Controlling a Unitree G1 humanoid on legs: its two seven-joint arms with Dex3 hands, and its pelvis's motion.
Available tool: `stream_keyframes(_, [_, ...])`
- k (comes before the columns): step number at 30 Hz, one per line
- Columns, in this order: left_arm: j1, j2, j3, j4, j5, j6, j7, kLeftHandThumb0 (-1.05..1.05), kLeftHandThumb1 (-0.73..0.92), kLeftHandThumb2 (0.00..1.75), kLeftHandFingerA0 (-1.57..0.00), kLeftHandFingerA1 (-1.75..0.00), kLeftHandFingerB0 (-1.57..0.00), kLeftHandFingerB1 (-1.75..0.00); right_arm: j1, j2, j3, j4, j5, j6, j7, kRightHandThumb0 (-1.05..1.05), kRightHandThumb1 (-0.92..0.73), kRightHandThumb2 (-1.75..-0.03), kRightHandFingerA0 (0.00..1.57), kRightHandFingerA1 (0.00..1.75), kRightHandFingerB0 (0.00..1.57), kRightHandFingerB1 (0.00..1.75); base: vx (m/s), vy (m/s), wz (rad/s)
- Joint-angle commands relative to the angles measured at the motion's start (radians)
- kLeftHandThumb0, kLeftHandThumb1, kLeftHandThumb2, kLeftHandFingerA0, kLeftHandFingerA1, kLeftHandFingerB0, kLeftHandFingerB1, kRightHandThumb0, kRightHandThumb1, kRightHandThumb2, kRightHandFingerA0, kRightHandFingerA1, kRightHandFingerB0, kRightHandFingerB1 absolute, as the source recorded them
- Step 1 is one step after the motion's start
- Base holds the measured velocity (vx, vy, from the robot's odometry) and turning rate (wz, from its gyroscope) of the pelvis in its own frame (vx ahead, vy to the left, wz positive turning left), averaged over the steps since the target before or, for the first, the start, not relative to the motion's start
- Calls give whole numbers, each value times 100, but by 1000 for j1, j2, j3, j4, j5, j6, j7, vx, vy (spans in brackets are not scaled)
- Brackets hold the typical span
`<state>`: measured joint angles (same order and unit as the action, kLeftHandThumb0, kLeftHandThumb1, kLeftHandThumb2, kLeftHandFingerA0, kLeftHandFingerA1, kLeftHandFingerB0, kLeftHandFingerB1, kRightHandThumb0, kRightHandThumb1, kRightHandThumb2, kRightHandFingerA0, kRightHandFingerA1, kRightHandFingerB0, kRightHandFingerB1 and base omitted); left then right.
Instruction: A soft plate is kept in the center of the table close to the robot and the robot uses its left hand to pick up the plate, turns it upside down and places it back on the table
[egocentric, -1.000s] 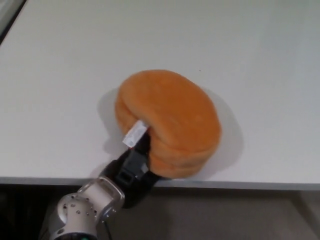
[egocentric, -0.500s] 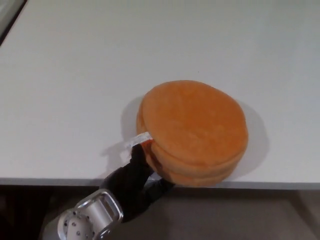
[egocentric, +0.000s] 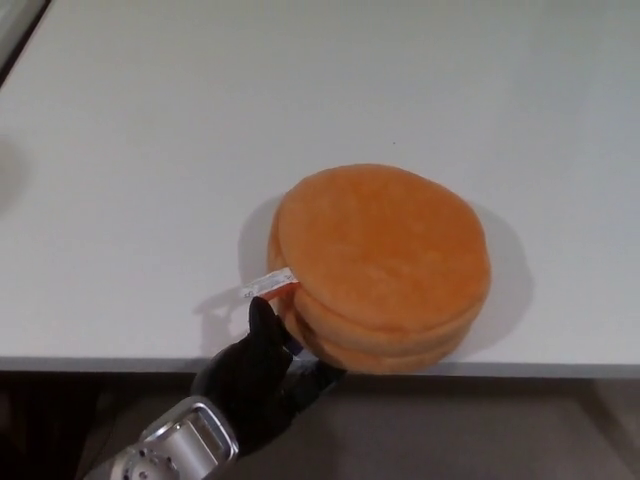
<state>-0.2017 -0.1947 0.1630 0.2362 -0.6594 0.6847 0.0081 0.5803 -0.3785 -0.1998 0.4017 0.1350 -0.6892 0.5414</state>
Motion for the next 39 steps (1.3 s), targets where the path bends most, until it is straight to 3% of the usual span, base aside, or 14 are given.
stream_keyframes(1, [25, 69, -22, -6, 84, -24, -19, -96, 58, 111, -5, -18, -8, -9, -1, -10, 4, -9, -1, 24, -6, -68, -83, -65, 60, 47, 43, 33, 0, 0, 0])
stream_keyframes(3, [30, 124, -45, -13, 101, -21, -69, -96, 58, 111, -5, -16, -6, -11, -5, -14, -3, -1, -12, 3, -16, -68, -68, -104, 55, 60, 36, 50, 0, 0, 0])
stream_keyframes(19, [148, 439, -33, -202, 58, 47, -261, -104, 66, 115, -12, -18, -11, -7, 0, -11, -4, 2, 1, 3, -3, -71, -84, -66, 61, 48, 44, 33, 0, 0, 0])
stream_keyframes(20, [165, 459, -25, -221, 57, 41, -272, -101, 63, 114, -8, -18, -8, -12, -3, -15, -4, 6, -8, -3, -6, -69, -68, -105, 54, 61, 34, 49, 0, 0, 0])
stream_keyframes(24, [195, 519, -27, -249, 70, 26, -316, -103, 65, 111, -7, -34, -11, -19, -2, -20, -9, 9, -5, -3, -4, -69, -68, -105, 53, 60, 34, 49, 0, 0, 0])
stream_keyframes(26, [203, 556, -34, -254, 74, 31, -347, -105, 88, 68, -4, -41, -5, -34, -7, -22, -8, 16, -13, -16, -6, -70, -70, -105, 54, 61, 35, 50, 0, 0, 0])
stream_keyframes(27, [205, 569, -33, -259, 70, 46, -349, -105, 68, 116, 0, -46, -8, -37, -2, -20, -8, 7, -12, -9, -8, -68, -85, -66, 61, 49, 44, 33, 0, 0, 0])
stream_keyframes(29, [208, 578, -37, -274, 70, 56, -347, -105, 87, 68, -9, -44, -11, -34, -10, -20, -7, 25, -5, -16, 0, -68, -85, -66, 61, 49, 43, 33, 0, 0, 0])
stream_keyframes(30, [210, 581, -37, -280, 67, 63, -349, -105, 70, 116, -3, -49, -13, -43, -13, -21, -5, 30, -8, -26, 2, -67, -86, -66, 61, 50, 44, 33, 0, 0, 0])
stream_keyframes(33, [211, 592, -49, -298, 60, 85, -364, -105, 87, 66, -9, -44, -13, -34, -9, -21, -3, 23, -7, -26, 4, -66, -69, -105, 54, 61, 35, 50, 0, 0, 0])
stream_keyframes(34, [212, 596, -55, -304, 65, 86, -367, -105, 67, 102, -9, -50, -6, -40, -7, -21, -4, 18, -5, -20, 4, -67, -69, -105, 55, 61, 36, 50, 0, 0, 0])
stream_keyframes(35, [214, 600, -67, -316, 77, 83, -366, -105, 88, 68, -9, -43, -12, -34, -5, -23, -5, 13, -4, -15, 3, -68, -69, -105, 54, 61, 36, 50, 0, 0, 0])
stream_keyframes(36, [217, 604, -92, -341, 117, 66, -341, -41, 26, 99, -1, -52, 0, -51, -5, -25, -6, 10, 1, -9, 8, -69, -68, -105, 55, 62, 36, 50, 0, 0, 0])
stream_keyframes(39, [229, 625, -183, -403, 305, -51, -233, -99, 68, 115, -5, -33, -9, -20, -6, -28, -5, 8, 3, -1, 12, -70, -68, -106, 54, 61, 34, 49, 0, 0, 0])
